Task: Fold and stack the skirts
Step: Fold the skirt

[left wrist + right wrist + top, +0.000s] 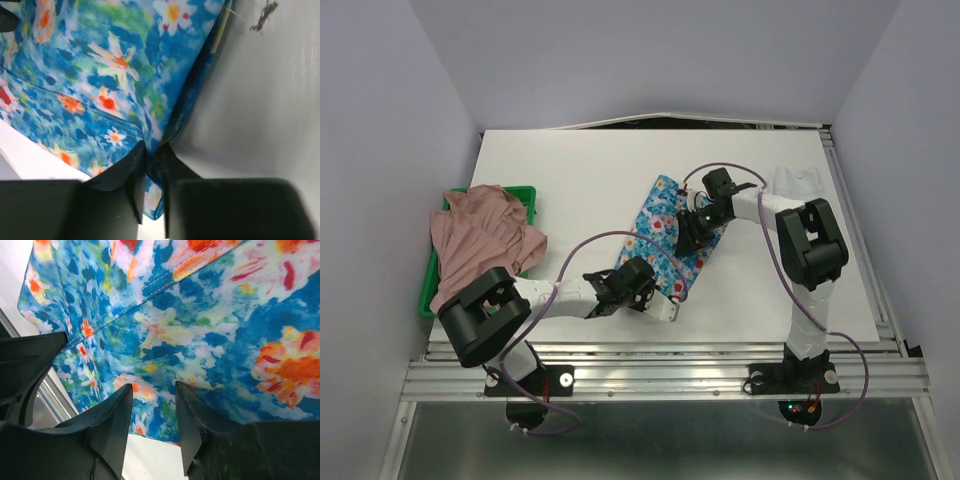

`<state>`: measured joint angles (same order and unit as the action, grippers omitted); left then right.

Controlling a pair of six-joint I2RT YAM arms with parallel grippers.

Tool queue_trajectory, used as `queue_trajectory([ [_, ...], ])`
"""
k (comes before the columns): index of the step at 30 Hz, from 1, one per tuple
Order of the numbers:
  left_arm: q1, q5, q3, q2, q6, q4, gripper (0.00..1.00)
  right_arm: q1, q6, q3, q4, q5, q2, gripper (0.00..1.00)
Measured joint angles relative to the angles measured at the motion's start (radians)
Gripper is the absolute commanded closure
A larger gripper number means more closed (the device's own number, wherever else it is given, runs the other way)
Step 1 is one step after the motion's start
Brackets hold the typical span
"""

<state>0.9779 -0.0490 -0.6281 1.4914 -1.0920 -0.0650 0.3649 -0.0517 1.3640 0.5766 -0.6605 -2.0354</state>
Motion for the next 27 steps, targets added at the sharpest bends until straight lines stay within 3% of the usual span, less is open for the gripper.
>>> queue_trajectory([
  [3,0.000,0.000,0.000,0.013,-0.010,-0.017,1.00,0.000,-0.008,0.001,0.000,0.001,-0.002,0.55],
  [7,0.000,0.007,-0.004,0.011,-0.015,-0.001,1.00,0.000,-0.019,0.001,0.001,0.001,-0.002,0.55],
  [16,0.000,0.105,-0.183,-0.012,0.053,0.297,1.00,0.000,-0.047,0.005,0.013,0.002,0.000,0.53],
  [27,0.000,0.214,-0.278,0.027,0.100,0.501,1.00,0.000,-0.021,0.140,0.034,-0.006,0.017,0.50],
])
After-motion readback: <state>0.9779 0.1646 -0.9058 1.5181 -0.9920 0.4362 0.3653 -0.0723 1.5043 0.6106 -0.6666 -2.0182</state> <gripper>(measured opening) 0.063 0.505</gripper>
